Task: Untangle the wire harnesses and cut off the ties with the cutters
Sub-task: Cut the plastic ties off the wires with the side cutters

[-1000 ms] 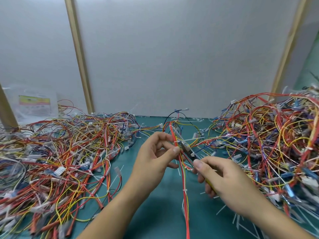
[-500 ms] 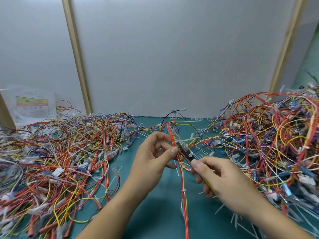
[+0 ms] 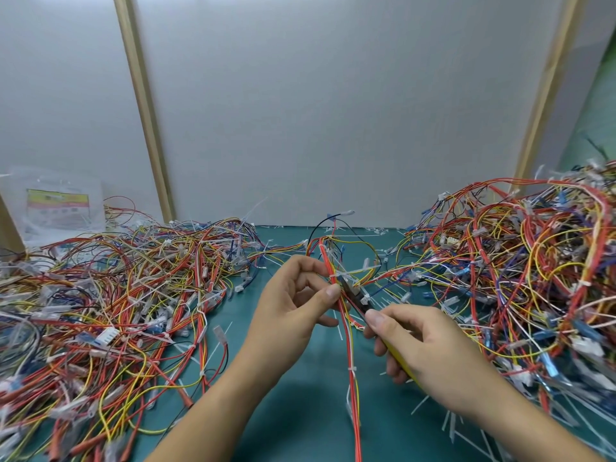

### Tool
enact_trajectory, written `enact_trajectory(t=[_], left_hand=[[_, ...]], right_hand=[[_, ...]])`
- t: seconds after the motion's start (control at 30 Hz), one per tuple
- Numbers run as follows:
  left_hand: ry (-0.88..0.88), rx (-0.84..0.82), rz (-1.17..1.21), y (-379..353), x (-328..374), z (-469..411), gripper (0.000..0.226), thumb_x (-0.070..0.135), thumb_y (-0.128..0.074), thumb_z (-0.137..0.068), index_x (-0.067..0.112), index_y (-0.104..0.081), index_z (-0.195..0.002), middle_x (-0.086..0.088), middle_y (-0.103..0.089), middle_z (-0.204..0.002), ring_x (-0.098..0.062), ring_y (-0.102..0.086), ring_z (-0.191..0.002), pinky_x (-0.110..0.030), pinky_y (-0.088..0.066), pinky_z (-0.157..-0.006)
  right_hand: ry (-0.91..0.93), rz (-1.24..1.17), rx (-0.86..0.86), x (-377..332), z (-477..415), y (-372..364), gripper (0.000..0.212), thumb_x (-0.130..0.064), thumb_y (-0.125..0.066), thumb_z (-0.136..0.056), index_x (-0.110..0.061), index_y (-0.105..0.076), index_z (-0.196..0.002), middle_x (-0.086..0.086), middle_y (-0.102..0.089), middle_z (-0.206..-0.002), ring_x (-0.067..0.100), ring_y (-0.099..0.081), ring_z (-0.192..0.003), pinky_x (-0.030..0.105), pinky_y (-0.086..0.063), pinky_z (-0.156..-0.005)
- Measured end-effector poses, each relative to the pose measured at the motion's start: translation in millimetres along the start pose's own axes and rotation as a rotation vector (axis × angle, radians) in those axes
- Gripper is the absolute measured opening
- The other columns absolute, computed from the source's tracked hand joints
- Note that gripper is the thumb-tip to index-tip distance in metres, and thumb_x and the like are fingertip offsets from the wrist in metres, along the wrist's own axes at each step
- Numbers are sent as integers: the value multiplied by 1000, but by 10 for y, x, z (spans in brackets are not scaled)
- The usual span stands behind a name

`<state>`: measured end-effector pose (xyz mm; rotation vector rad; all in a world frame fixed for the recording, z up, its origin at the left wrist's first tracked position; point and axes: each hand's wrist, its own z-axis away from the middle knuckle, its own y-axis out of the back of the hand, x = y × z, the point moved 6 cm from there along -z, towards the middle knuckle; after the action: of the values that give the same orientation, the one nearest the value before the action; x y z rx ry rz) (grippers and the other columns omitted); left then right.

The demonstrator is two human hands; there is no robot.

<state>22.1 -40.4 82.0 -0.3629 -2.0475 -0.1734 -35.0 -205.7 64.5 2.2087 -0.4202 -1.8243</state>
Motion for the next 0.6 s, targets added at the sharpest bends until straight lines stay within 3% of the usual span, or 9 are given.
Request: enact_trajectory(t=[0.2, 0.43, 0.6], left_hand=[[2, -38, -13, -35, -25, 5, 23, 18, -69, -83, 10, -58, -102, 3, -59, -68, -12, -63, -74, -35, -61, -65], [3, -40, -6, -32, -44, -2, 23, 19, -68, -84, 10, -58, -103, 4, -59, -69, -11, -63, -75, -35, -61, -65], [14, -36, 10, -30, -39, 2, 23, 18, -68, -83, 10, -59, -102, 1, -59, -70, -14, -64, -77, -34, -60, -65]], right_hand=[[-4, -8, 3, -2, -3, 6, 45, -61, -56, -81, -19, -70, -79, 1, -64, -67, 17, -59, -52, 37, -52, -54], [3, -23, 5, -22, 3, -7, 43, -58, -55, -82, -18, -69, -75, -1, -59, -62, 19, -55, -49, 33, -49, -46], [-9, -50, 0, -21, 8, -22, 45, -60, -55, -81, -18, -70, -77, 1, -62, -64, 20, -58, -51, 34, -52, -50]])
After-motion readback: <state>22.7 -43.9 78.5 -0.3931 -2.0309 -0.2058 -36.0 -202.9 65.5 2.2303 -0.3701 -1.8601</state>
